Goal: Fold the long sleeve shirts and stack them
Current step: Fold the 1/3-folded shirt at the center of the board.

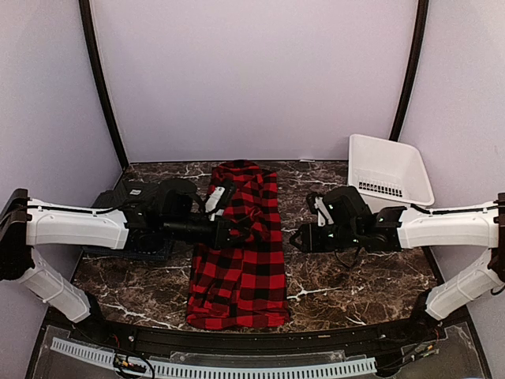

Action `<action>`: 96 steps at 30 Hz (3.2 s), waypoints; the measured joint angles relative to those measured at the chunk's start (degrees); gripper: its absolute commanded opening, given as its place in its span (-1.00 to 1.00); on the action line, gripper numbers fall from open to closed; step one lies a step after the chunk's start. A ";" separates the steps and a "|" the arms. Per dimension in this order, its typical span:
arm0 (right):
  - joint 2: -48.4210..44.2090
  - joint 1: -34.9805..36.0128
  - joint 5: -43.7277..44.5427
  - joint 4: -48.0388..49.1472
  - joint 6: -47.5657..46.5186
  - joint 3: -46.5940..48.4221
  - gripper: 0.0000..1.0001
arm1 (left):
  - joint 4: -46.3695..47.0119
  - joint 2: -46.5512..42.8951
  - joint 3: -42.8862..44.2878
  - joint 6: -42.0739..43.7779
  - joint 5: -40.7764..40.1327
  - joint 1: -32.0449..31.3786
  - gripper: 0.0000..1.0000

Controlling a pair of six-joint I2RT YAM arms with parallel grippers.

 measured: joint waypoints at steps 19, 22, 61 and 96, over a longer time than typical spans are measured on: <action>-0.87 0.22 0.00 -0.07 0.59 -1.01 -0.10 | 5.33 12.24 -0.94 -1.95 6.23 -2.73 -0.29; -0.74 0.79 0.17 -0.66 0.11 -0.74 -0.09 | 2.34 12.66 -1.42 -0.57 7.04 -3.93 0.00; 19.50 12.20 -5.64 3.39 -8.35 6.78 -0.28 | -17.81 12.81 1.84 -16.55 -3.52 0.96 -0.31; 15.04 12.61 -10.45 -2.75 -1.62 3.96 -1.00 | -17.40 15.34 3.37 -16.48 1.27 1.09 -1.00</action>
